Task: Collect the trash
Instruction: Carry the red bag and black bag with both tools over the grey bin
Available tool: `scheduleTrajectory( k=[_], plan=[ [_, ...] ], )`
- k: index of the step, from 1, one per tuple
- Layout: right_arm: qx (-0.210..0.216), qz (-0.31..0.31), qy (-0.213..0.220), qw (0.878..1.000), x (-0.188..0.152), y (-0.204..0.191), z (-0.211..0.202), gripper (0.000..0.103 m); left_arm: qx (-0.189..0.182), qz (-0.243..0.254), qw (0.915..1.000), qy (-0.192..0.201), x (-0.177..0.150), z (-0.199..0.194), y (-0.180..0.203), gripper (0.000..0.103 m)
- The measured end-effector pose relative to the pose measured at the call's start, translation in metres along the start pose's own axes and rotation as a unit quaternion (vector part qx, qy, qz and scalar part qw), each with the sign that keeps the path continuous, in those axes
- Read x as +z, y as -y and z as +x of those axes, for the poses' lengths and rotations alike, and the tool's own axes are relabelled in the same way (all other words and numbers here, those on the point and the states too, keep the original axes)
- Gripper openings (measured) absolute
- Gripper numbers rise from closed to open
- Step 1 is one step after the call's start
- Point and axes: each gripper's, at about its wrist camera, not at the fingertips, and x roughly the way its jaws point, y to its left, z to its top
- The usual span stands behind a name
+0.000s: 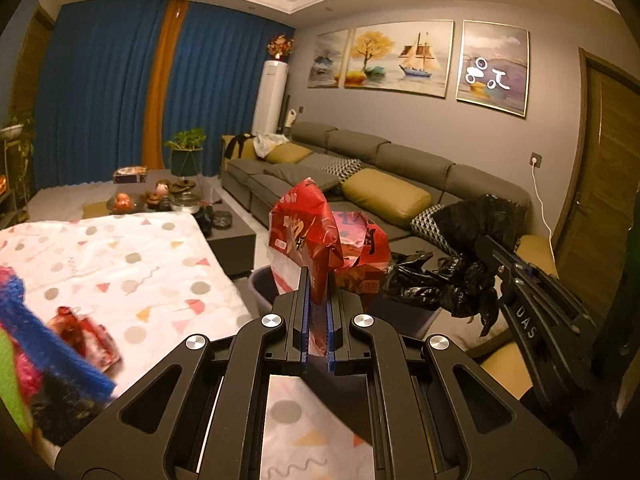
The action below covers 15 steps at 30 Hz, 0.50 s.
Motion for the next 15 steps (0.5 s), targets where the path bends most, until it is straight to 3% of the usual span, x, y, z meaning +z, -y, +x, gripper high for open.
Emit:
scheduleTrajectory(
  k=[15],
  plan=[
    [-0.015, -0.012, -0.015, 1.0, -0.007, -0.018, 0.032, 0.003, -0.016, -0.019, 0.9989, -0.041, -0.005, 0.063, -0.005, 0.006]
  ],
)
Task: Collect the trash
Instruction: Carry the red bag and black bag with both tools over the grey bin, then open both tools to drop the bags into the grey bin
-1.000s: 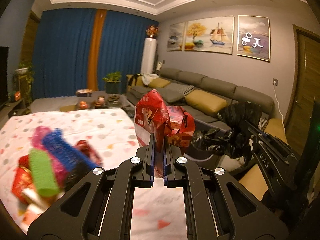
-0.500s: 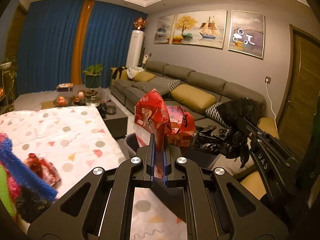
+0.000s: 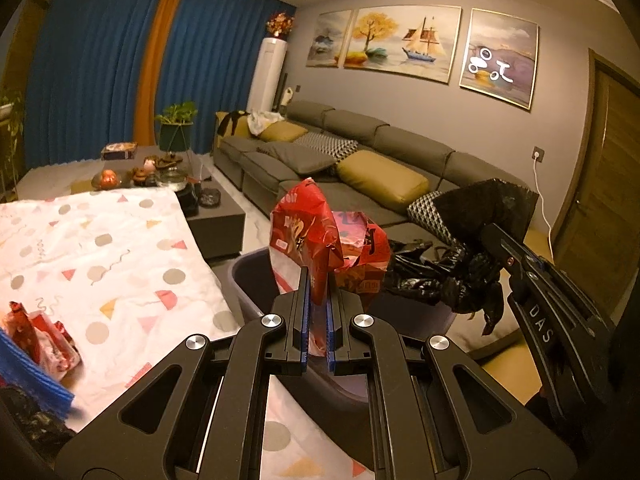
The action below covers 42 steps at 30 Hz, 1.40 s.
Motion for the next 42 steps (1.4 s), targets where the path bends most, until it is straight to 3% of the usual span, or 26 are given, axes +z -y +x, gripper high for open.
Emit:
scheduleTrajectory(
  k=[30, 36, 38, 42],
  plan=[
    [0.041, -0.003, -0.047, 0.998, -0.001, 0.012, 0.048, 0.003, -0.053, -0.016, 0.9961, -0.068, -0.016, 0.05, -0.009, 0.008],
    [0.049, 0.015, -0.055, 0.997, 0.0, 0.023, 0.055, 0.004, -0.065, -0.026, 0.9947, -0.076, -0.02, 0.055, -0.012, 0.025],
    [0.052, 0.021, -0.057, 0.997, -0.001, 0.026, 0.056, 0.006, -0.061, -0.024, 0.9953, -0.072, -0.021, 0.053, -0.012, 0.043],
    [0.055, 0.029, -0.054, 0.997, -0.003, 0.03, 0.056, 0.036, -0.044, -0.039, 0.9964, -0.061, -0.023, 0.047, -0.022, 0.064]
  ],
)
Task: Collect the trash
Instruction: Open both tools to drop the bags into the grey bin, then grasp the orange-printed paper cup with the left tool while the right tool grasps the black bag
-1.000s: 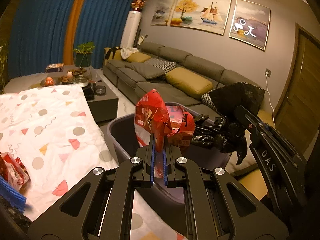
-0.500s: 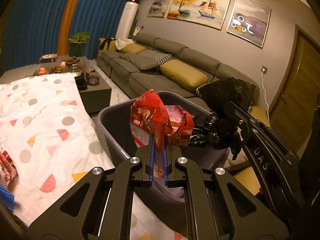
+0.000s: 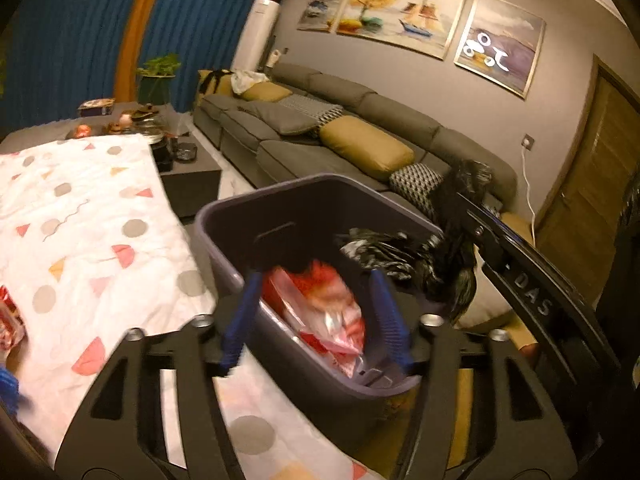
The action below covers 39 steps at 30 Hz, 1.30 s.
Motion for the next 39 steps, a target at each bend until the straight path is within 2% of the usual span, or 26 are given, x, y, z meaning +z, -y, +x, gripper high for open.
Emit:
scheduleTrajectory(
  k=[2, 8, 13, 18, 24, 30, 39],
  plan=[
    [0.003, 0.003, 0.003, 1.0, 0.001, 0.002, -0.002, 0.039, 0.01, -0.014, 0.9998, 0.006, 0.0, -0.004, -0.006, 0.076],
    [0.002, 0.005, 0.02, 1.0, 0.005, -0.002, -0.017, 0.052, 0.059, -0.035, 0.9973, 0.024, -0.001, -0.023, -0.017, 0.088],
    [-0.005, 0.0, 0.036, 0.999, 0.007, -0.009, -0.041, 0.066, 0.096, -0.028, 0.9943, 0.037, -0.004, -0.046, -0.012, 0.092],
    [-0.014, 0.006, 0.046, 0.999, 0.003, -0.013, -0.074, 0.075, 0.136, -0.027, 0.989, 0.053, -0.012, -0.083, -0.012, 0.094],
    [-0.009, 0.002, 0.047, 0.999, -0.009, -0.029, -0.116, 0.076, 0.183, -0.02, 0.9805, 0.07, -0.027, -0.134, -0.013, 0.094],
    [0.008, -0.012, 0.057, 0.998, -0.021, -0.053, -0.151, 0.077, 0.204, -0.022, 0.974, 0.095, -0.044, -0.193, -0.02, 0.094],
    [0.063, -0.033, 0.05, 0.996, -0.046, -0.104, -0.188, 0.078, 0.252, -0.032, 0.9593, 0.123, -0.085, -0.274, -0.053, 0.094]
  ],
)
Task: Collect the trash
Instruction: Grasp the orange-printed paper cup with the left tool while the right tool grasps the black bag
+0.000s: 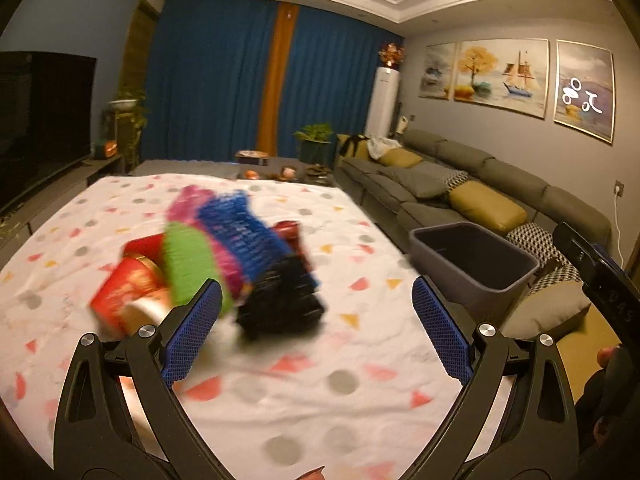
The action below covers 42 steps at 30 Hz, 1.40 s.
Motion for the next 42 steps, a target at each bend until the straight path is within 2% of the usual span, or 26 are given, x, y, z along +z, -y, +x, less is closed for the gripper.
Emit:
scheduleTrajectory(
  k=[8, 10, 12, 15, 17, 19, 24, 29, 30, 35, 38, 42],
  plan=[
    [0.051, -0.023, -0.021, 0.998, -0.02, -0.05, -0.013, 0.078, 0.063, 0.02, 0.9978, -0.005, -0.032, -0.037, -0.073, 0.094],
    [0.064, -0.026, -0.027, 0.997, -0.025, -0.061, -0.014, 0.078, 0.069, 0.018, 0.9975, -0.007, -0.039, -0.045, -0.088, 0.093],
    [0.076, -0.031, -0.032, 0.996, -0.028, -0.072, -0.015, 0.078, 0.082, 0.02, 0.9963, -0.011, -0.044, -0.049, -0.102, 0.089],
    [0.092, -0.037, -0.038, 0.994, -0.031, -0.088, -0.015, 0.077, 0.092, 0.019, 0.9953, -0.025, -0.051, -0.05, -0.119, 0.079],
    [0.098, -0.039, -0.04, 0.994, -0.033, -0.097, -0.016, 0.077, 0.092, 0.015, 0.995, -0.038, -0.055, -0.049, -0.128, 0.069],
    [0.105, -0.042, -0.04, 0.993, -0.033, -0.102, -0.016, 0.077, 0.095, 0.011, 0.9942, -0.049, -0.058, -0.047, -0.137, 0.065],
    [0.115, -0.049, -0.046, 0.991, -0.035, -0.112, -0.015, 0.077, 0.075, 0.011, 0.9942, -0.076, -0.066, -0.037, -0.147, 0.058],
    [0.118, -0.058, -0.054, 0.99, -0.038, -0.118, -0.01, 0.077, 0.056, -0.001, 0.9926, -0.108, -0.068, -0.02, -0.153, 0.032],
    [0.118, -0.058, -0.056, 0.99, -0.039, -0.118, -0.008, 0.077, 0.049, -0.005, 0.9922, -0.114, -0.067, -0.016, -0.153, 0.03],
    [0.119, -0.064, -0.067, 0.989, -0.045, -0.125, 0.0, 0.077, 0.038, -0.008, 0.9914, -0.125, -0.065, -0.006, -0.153, 0.007],
    [0.12, -0.068, -0.076, 0.988, -0.05, -0.13, 0.005, 0.077, 0.031, -0.011, 0.9913, -0.127, -0.065, -0.003, -0.154, 0.002],
    [0.122, -0.072, -0.084, 0.986, -0.052, -0.134, 0.012, 0.077, 0.025, -0.012, 0.9928, -0.116, -0.064, -0.007, -0.154, 0.002]
  ],
)
